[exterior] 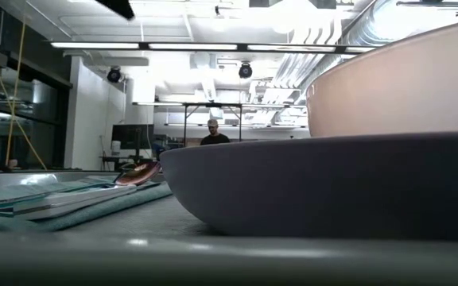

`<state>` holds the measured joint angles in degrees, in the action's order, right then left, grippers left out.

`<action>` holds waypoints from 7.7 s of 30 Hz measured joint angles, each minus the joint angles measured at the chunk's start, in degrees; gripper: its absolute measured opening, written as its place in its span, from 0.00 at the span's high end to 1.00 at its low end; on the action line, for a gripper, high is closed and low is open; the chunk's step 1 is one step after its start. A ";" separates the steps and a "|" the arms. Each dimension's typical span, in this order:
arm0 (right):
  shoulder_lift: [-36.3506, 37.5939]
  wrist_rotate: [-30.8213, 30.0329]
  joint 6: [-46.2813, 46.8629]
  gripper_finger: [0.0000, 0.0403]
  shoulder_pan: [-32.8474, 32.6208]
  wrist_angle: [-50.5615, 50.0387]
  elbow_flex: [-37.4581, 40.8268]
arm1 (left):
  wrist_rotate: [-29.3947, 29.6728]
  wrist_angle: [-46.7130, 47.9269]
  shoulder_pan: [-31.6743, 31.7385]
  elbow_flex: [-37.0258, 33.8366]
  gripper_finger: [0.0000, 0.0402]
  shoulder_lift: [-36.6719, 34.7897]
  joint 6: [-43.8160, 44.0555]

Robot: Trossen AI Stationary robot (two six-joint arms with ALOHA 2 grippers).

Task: Set up tray
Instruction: Put the violet spoon on the light green table napkin to the left of the violet fork

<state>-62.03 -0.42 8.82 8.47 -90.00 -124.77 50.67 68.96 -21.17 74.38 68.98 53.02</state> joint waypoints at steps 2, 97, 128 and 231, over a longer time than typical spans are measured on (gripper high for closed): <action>-1.85 2.41 -0.45 0.83 0.00 0.01 0.02 | 1.32 -0.70 -2.30 -2.00 0.91 -3.53 -0.03; -78.02 4.28 6.21 1.00 -15.17 33.50 0.07 | 20.48 12.07 -29.14 -6.89 0.92 -20.17 -10.98; -79.24 10.59 8.43 1.00 -13.73 41.38 0.02 | 20.35 12.11 -29.12 -6.89 0.90 -20.14 -10.96; -80.68 15.28 12.15 1.00 -14.78 46.55 -3.19 | 17.81 12.16 -29.12 -6.87 0.90 -20.17 -12.27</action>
<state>-142.71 14.86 20.97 -6.31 -43.46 -127.96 68.49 81.12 -50.28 67.51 48.82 40.75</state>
